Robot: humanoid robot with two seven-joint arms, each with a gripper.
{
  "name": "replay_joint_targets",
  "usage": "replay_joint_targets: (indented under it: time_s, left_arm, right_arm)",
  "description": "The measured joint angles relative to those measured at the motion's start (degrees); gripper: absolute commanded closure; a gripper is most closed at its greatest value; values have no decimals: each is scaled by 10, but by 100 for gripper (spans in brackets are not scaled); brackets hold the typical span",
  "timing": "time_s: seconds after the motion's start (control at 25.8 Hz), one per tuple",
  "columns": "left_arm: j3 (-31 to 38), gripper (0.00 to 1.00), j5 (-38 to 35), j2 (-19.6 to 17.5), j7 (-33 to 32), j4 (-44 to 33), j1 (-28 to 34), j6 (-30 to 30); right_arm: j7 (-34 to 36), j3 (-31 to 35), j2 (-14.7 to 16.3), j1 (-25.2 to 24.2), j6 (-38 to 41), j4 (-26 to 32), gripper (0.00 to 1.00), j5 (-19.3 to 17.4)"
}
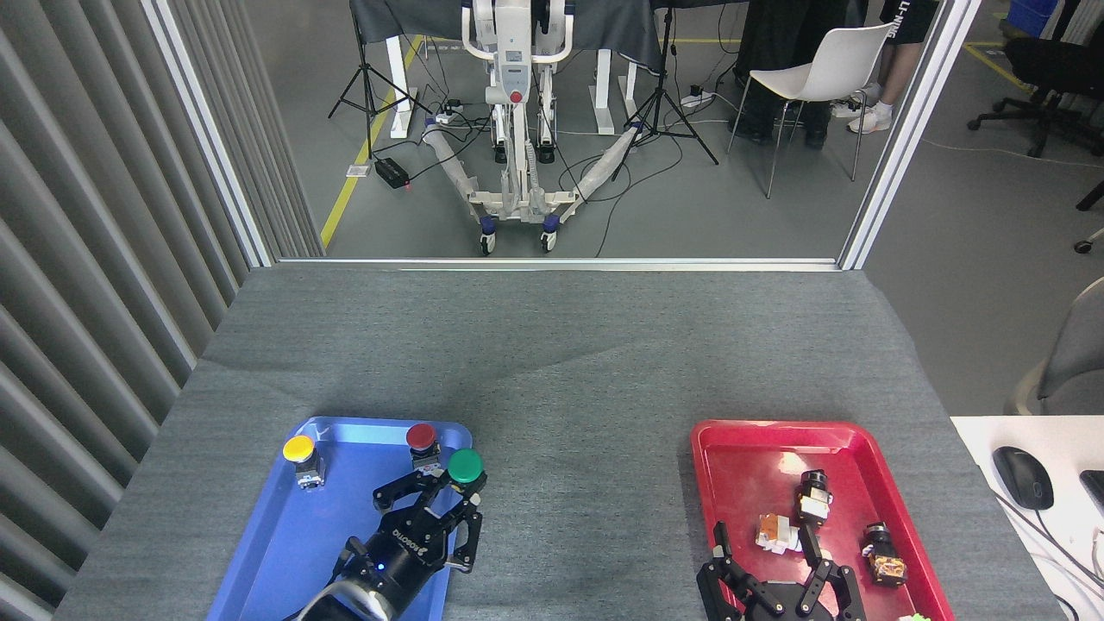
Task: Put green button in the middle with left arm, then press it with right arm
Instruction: 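Lift the green button and carry it with the left hand between the trays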
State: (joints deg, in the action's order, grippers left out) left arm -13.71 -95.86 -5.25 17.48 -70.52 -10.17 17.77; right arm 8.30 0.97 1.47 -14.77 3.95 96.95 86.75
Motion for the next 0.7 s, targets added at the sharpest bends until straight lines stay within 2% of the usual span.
replay_joint_targets:
  time_s: [0.15, 0.31, 0.7]
  left_arm:
    - [-43, 98, -13, 44, -2, 64, -49, 10]
    - [-57, 98, -13, 87, -7, 143, -92, 24]
    - [-61, 95, -13, 125, -11, 248, -122, 23]
  right_arm:
    - [-2, 0, 1, -2, 0, 0, 0, 0]
    - [-2, 0, 0, -2, 2, 0, 0, 0]
    - [-2, 0, 0, -2, 2, -2, 0, 0]
